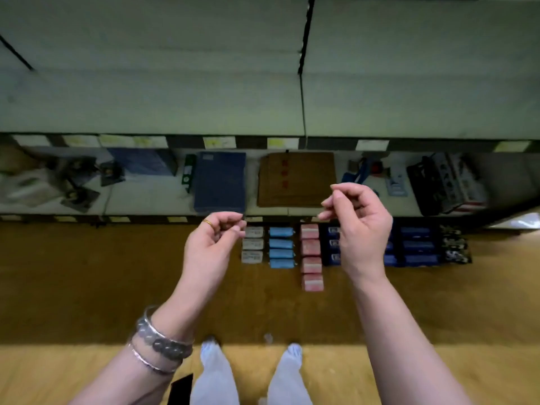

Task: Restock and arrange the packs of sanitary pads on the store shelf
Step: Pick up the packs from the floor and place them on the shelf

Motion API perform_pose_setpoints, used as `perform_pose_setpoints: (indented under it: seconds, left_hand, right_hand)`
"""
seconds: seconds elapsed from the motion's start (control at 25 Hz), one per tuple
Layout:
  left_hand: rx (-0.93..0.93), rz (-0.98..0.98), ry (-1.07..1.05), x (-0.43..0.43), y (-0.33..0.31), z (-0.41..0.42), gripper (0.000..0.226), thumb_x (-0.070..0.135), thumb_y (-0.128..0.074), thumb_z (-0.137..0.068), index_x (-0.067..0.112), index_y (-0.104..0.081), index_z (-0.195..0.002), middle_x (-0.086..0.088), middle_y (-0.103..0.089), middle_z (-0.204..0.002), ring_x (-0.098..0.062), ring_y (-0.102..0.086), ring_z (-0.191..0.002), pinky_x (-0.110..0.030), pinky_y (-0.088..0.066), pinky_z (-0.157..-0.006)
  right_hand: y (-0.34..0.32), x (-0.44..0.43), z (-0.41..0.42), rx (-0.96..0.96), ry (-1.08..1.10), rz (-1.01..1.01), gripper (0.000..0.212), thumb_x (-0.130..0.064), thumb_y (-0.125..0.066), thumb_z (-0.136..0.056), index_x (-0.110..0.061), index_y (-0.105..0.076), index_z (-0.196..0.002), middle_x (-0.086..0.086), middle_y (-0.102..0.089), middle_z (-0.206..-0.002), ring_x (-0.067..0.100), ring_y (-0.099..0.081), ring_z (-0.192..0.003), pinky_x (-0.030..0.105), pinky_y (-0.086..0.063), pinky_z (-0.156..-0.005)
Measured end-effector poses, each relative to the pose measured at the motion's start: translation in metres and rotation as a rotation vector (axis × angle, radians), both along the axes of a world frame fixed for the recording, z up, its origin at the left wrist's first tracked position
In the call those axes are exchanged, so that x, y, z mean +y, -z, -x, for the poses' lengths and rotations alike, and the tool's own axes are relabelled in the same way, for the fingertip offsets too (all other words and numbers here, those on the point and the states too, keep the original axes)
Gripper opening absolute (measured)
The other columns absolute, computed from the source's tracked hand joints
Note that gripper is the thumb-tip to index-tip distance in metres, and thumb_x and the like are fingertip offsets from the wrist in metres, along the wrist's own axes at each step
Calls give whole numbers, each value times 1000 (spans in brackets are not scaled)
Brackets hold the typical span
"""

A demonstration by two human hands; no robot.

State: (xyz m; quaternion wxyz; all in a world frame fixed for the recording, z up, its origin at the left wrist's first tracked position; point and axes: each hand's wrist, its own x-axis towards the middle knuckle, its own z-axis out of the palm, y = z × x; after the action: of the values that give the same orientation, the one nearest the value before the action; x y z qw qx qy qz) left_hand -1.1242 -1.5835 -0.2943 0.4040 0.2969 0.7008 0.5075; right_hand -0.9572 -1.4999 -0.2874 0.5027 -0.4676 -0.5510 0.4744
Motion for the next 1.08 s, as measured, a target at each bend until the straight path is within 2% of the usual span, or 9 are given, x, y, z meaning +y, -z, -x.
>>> perform_pose_setpoints:
  seconds: [0.12,0.32,0.56,0.72,0.92,1.08]
  left_hand:
    - [15,-108,-36,-5,-50,-14,21,4,-51,-90,20,-62,-95,2,-68,-94,2,-64,-80,-9,-50,-72]
    - [45,-299,-52,6,-120,-27,19,3,-52,-90,18,-64,-93,1,-69,-92,-2,-65,-79,-16,-53,-78]
    - [56,-502,-33,24,-182,-40,21,-2,-51,-90,14,-63,-88,-2,-67,-87,-1,-64,-72,-13,-52,-72]
    - [93,-581,-31,32,-209,-32,22,-3,-51,-90,15,-63,-88,-2,-67,-86,-3,-63,-73,-15,-52,-71]
    - [141,-628,-37,56,-232,-2,21,-3,-51,-89,14,-63,-87,-4,-67,-87,-9,-63,-75,-14,-52,-70]
    - [133,-641,-8,95,-237,29,22,-3,-52,-89,16,-62,-85,-5,-66,-86,-10,-62,-76,-12,-51,-68]
  right_hand:
    - [-57,5,-10,26,-34,-106,21,0,-52,-91,-19,-62,-87,0,-63,-72,15,-62,-62,22,-52,-61]
    - [-130,12,-25,129,-77,-241,20,0,-53,-91,-17,-62,-85,-6,-64,-67,12,-61,-60,22,-52,-60]
    - [-198,20,-37,154,-163,-388,21,4,-52,-91,-14,-60,-84,3,-60,-70,11,-59,-60,29,-54,-62]
    - [-223,34,-31,166,-215,-396,19,4,-53,-90,-12,-61,-83,3,-60,-69,11,-59,-60,32,-54,-63]
    - [-239,58,2,117,-288,-404,22,5,-53,-89,-13,-61,-80,4,-60,-69,10,-59,-60,27,-54,-62]
    - [-244,86,38,-5,-295,-406,24,1,-55,-89,-20,-61,-78,3,-62,-70,16,-61,-65,39,-55,-69]
